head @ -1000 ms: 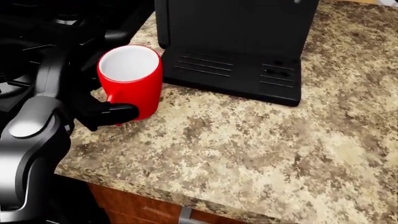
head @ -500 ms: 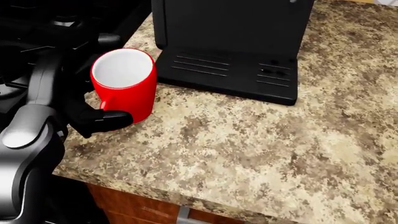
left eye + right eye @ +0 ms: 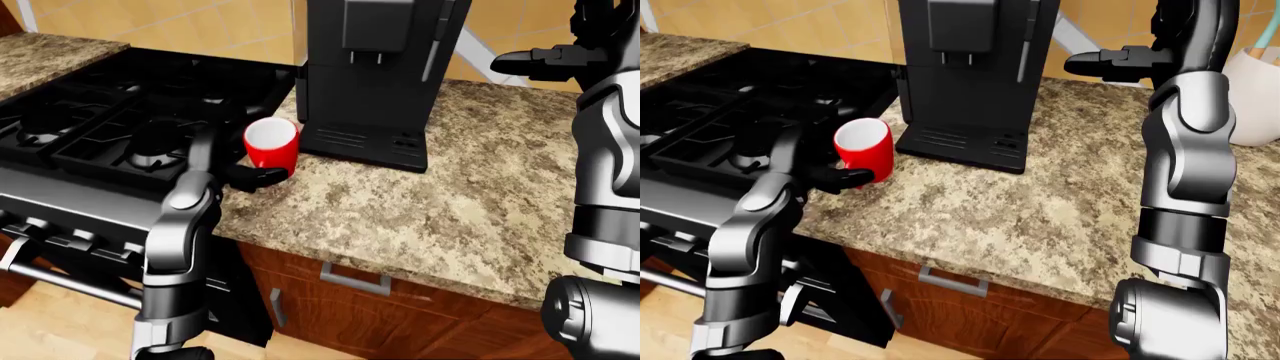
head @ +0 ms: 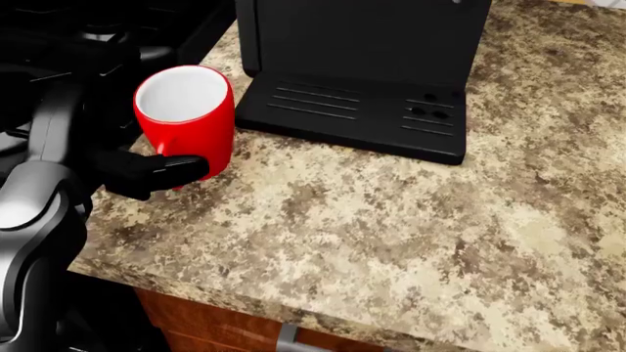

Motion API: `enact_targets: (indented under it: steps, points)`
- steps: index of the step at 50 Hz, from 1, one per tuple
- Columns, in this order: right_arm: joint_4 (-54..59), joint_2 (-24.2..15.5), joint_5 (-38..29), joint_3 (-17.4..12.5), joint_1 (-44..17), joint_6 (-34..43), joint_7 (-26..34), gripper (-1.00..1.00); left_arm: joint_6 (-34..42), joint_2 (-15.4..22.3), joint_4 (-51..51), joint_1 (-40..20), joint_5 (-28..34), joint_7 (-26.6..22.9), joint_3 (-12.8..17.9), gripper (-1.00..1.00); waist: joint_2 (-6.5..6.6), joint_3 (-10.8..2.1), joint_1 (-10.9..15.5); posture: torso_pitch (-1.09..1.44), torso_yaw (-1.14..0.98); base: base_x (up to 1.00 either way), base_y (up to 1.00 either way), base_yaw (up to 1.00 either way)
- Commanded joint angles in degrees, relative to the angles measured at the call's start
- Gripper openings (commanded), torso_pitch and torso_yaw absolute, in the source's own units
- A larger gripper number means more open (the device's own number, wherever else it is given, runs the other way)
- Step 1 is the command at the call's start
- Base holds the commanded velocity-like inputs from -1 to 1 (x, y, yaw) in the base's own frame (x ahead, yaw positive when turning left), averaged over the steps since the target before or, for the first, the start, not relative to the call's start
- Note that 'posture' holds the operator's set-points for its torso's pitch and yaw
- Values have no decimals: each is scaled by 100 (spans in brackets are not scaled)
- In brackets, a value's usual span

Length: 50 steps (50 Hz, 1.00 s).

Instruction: Pick the mug from under the coffee machine dispenser and place it on the counter.

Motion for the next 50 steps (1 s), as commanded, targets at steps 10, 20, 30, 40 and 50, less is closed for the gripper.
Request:
enact_targets:
  steps: [10,20,30,40,50]
  points:
    - [-170,-104,-6,-62,-201,-152,-3,100,-132,142,-278,-255,-5,34,101,22,-10,-164,3,0,0,0,0,0]
    - [-216,-106,5,-64,-201,-112,-5,100,-54,179,-287,-284,4,24,114,69,0,-167,-2,0,0,0,0,0]
    - [-216,-113,6,-68,-195,-115,2,100,-1,213,-337,-280,-17,38,149,100,17,-175,-6,0,0,0,0,0]
    - [-154,-111,-11,-61,-206,-165,15,100,324,367,-489,-375,-170,-5,276,100,29,-178,-14,0,0,0,0,0]
    - [-174,-118,-16,-58,-226,-137,15,100,859,694,-1055,-421,-441,-50,502,100,63,-159,-26,0,0,0,0,0]
